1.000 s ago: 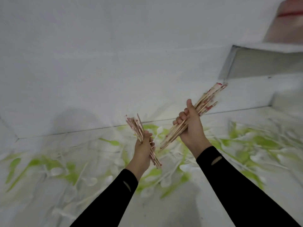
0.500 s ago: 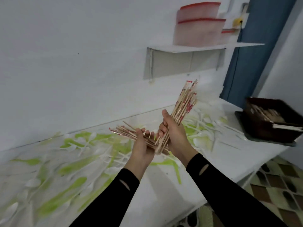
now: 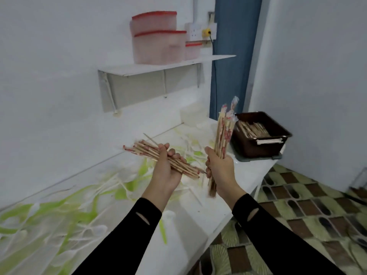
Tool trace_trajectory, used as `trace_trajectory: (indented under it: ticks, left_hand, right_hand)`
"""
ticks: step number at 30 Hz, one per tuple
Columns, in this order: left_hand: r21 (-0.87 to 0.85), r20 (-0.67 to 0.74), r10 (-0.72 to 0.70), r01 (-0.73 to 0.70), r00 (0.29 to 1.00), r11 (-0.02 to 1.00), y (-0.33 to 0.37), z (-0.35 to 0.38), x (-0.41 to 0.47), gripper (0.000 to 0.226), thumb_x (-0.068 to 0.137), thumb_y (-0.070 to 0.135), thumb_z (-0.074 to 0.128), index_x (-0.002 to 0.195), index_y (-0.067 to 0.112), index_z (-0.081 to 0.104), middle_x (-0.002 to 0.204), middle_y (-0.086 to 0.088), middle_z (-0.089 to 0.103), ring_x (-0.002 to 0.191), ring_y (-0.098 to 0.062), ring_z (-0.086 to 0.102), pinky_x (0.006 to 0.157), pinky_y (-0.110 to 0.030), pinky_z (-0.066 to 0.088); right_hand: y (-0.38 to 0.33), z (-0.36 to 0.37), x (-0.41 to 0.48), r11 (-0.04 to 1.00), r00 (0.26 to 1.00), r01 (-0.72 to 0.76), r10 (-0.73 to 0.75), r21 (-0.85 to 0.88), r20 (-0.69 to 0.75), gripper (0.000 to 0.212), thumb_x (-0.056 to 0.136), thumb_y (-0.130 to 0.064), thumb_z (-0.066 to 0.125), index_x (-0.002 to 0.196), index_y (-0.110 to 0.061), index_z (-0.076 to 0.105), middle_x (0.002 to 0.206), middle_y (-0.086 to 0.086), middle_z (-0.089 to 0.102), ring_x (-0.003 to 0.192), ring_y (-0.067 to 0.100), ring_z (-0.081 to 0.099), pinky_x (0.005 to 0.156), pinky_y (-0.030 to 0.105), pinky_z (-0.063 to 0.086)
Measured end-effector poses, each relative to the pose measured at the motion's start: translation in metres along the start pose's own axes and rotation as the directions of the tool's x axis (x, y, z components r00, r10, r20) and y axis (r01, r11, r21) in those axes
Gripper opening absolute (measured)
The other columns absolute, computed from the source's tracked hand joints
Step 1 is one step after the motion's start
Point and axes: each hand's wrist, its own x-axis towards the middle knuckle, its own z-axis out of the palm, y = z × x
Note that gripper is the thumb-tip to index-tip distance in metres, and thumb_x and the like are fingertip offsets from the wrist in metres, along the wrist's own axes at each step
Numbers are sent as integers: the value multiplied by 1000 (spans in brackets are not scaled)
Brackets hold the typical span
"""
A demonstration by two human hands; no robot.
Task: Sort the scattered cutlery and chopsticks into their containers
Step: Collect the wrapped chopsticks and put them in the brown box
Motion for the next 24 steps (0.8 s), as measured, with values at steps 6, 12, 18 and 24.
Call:
trace_trajectory:
  ticks: [6, 12, 18, 24]
  left_hand:
    - [17, 45, -108, 108, 993, 994, -57, 52, 22, 21, 100, 37, 49, 91, 18, 51, 59, 6, 45, 52, -9, 45, 62, -27, 41]
    - [100, 122, -225, 214, 967, 972, -104, 79, 53, 25, 102, 30, 49, 82, 15, 53, 58, 4, 48, 50, -9, 51, 67, -28, 49]
    - [219, 142, -317, 282, 938, 934, -145, 124, 102, 27, 101, 29, 50, 78, 16, 56, 59, 4, 52, 53, -8, 53, 67, -28, 53]
    - [282, 174, -333, 277, 927, 919, -187, 179, 155, 19, 101, 29, 51, 90, 16, 60, 62, 3, 48, 54, -9, 50, 63, -28, 54]
  right_hand:
    - [-20, -30, 31, 993, 978, 91, -74, 80, -196, 25, 94, -19, 61, 74, -17, 46, 60, 2, 37, 47, 12, 33, 45, 25, 29]
    - [-25, -63, 77, 995, 983, 94, -87, 40, -164, 29, 94, -18, 62, 71, -19, 42, 58, 1, 37, 49, 12, 35, 42, 19, 32]
    - [-43, -105, 139, 995, 985, 91, -86, 29, -149, 17, 93, -25, 65, 97, -8, 63, 79, 7, 61, 66, 17, 58, 62, 28, 50]
    - [-81, -149, 215, 987, 971, 137, -149, -80, -186, 22, 93, -40, 64, 99, -20, 63, 74, -8, 73, 69, 10, 71, 61, 20, 53]
